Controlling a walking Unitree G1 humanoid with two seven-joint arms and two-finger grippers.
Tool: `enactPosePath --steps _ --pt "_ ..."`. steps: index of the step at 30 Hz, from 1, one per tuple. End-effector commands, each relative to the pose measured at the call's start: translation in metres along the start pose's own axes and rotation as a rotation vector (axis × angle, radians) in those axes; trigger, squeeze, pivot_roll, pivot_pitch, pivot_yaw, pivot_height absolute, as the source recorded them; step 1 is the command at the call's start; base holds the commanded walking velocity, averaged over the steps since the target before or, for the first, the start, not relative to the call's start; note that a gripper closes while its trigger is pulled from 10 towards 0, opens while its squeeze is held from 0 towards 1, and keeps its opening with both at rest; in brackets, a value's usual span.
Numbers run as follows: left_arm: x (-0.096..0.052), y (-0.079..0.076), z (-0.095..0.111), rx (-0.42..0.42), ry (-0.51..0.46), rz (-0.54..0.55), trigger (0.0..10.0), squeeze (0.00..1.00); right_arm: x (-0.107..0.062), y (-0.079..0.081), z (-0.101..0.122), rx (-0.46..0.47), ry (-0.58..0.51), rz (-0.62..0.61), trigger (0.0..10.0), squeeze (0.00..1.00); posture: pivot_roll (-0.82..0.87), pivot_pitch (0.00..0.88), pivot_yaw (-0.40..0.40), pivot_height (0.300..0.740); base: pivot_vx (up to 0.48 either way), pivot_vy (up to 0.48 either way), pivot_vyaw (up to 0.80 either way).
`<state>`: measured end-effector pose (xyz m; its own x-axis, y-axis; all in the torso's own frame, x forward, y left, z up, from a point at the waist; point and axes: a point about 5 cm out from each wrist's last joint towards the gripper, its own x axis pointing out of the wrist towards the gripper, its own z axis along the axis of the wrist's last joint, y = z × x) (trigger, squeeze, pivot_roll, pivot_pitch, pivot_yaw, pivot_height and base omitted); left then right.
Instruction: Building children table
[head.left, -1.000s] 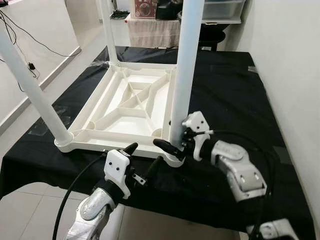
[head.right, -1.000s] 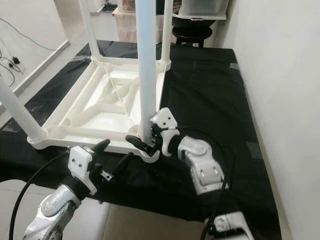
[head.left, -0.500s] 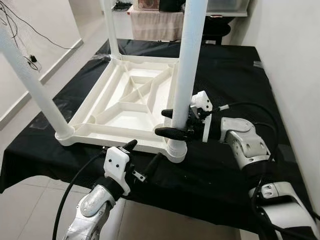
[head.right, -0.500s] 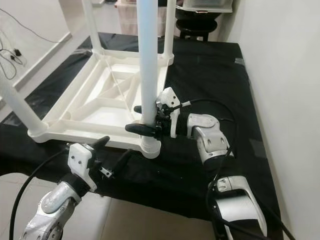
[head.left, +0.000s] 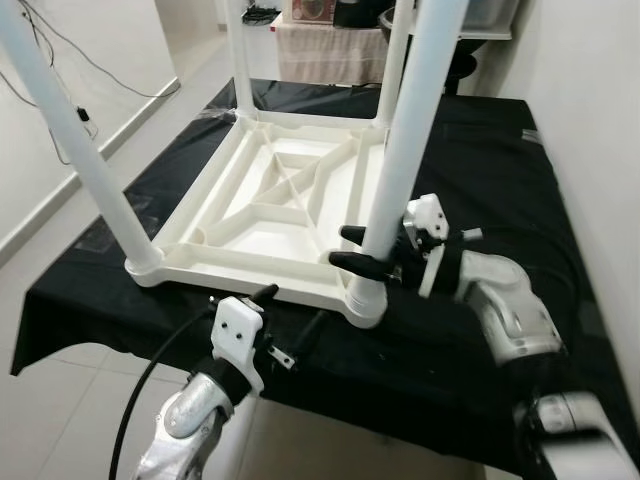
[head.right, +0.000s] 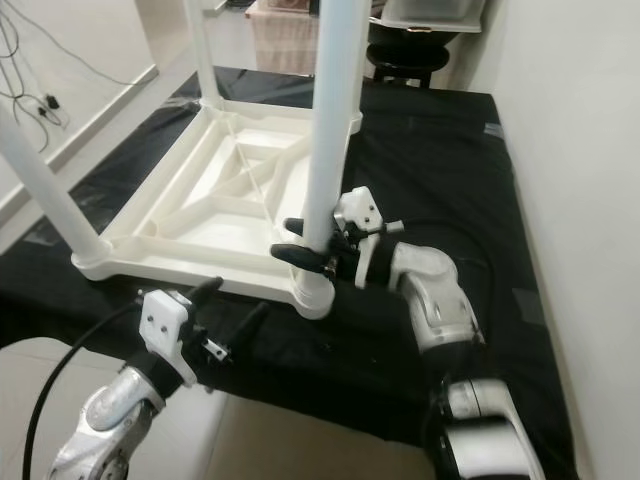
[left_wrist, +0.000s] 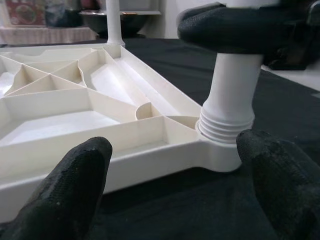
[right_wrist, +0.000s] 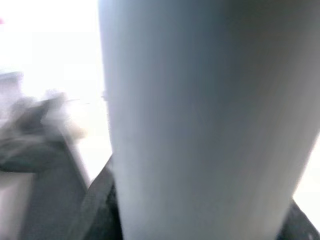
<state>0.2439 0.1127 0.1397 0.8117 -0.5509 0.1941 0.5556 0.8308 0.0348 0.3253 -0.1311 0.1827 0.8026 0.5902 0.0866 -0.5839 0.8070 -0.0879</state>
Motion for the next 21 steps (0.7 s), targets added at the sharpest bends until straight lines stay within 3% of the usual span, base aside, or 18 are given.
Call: enactPosePath --steps 1,2,3,4,7,9,10,13,14,15,16,20,21 --pt "-0.003 0.001 0.0 0.0 0.004 -0.004 10.0 0.0 -0.019 -0.009 -0.032 -0.014 0.206 -0.271 0.0 0.0 -0.02 0.137 -0.017 0.74 0.0 0.0 0.0" --pt "-0.003 0.002 -0.001 0.001 0.005 -0.005 10.0 0.0 -0.02 0.008 -0.038 -0.044 0.225 -0.288 0.0 0.0 -0.01 0.134 -0.013 0.74 0.0 0.0 0.0" --pt "-0.003 0.002 -0.001 0.001 0.005 -0.005 10.0 0.0 -0.02 0.008 -0.038 -0.044 0.225 -0.288 0.0 0.0 -0.01 0.134 -0.013 0.74 0.0 0.0 0.0" --pt "-0.003 0.002 -0.001 0.002 0.007 -0.006 10.0 0.0 -0.018 0.02 -0.04 -0.11 0.239 -0.233 0.0 0.0 -0.01 0.13 -0.007 0.74 0.0 0.0 0.0" --pt "-0.003 0.004 -0.002 0.001 0.012 -0.007 10.0 0.0 -0.008 0.016 -0.034 -0.05 0.183 -0.222 0.0 0.0 -0.01 0.124 0.006 0.74 0.0 0.0 0.0" --pt "-0.003 0.004 -0.002 -0.001 0.015 -0.018 10.0 0.0 -0.006 0.015 -0.038 -0.055 0.212 -0.185 0.0 0.0 0.0 0.127 -0.004 0.74 0.0 0.0 0.0" --pt "-0.003 0.004 -0.002 0.0 0.015 -0.017 10.0 0.0 -0.005 0.015 -0.039 -0.053 0.217 -0.169 10.0 0.0 0.0 0.128 -0.005 0.74 0.0 0.0 0.0" --pt "-0.003 0.004 -0.001 0.004 0.01 -0.006 10.0 0.0 -0.002 0.018 -0.033 -0.041 0.194 -0.135 10.0 0.0 0.0 0.13 -0.004 0.74 0.0 0.0 0.0" --pt "-0.003 0.004 -0.001 0.004 0.006 0.006 10.0 0.0 0.002 0.024 -0.024 -0.035 0.156 -0.045 10.0 0.56 0.0 0.13 -0.004 0.74 0.0 0.0 0.0" --pt "-0.003 0.004 -0.001 0.004 0.006 0.006 10.0 0.0 0.002 0.024 -0.024 -0.035 0.156 -0.045 10.0 0.56 0.0 0.13 -0.004 0.74 0.0 0.0 0.0" --pt "-0.003 0.004 -0.001 0.003 0.006 0.007 10.0 0.0 0.005 0.026 -0.018 -0.036 0.132 0.001 10.0 1.0 0.0 0.13 -0.003 0.74 0.0 0.0 0.0" --pt "-0.002 0.003 -0.001 0.001 0.005 0.005 10.0 0.0 0.01 0.029 -0.008 -0.022 0.089 0.103 10.0 1.0 0.0 0.13 0.0 0.74 0.0 0.0 0.0" --pt "-0.002 0.002 -0.001 -0.002 0.006 0.0 10.0 0.0 0.014 0.027 -0.002 -0.028 0.065 0.194 10.0 1.0 0.0 0.131 0.001 0.74 0.0 0.0 0.0"
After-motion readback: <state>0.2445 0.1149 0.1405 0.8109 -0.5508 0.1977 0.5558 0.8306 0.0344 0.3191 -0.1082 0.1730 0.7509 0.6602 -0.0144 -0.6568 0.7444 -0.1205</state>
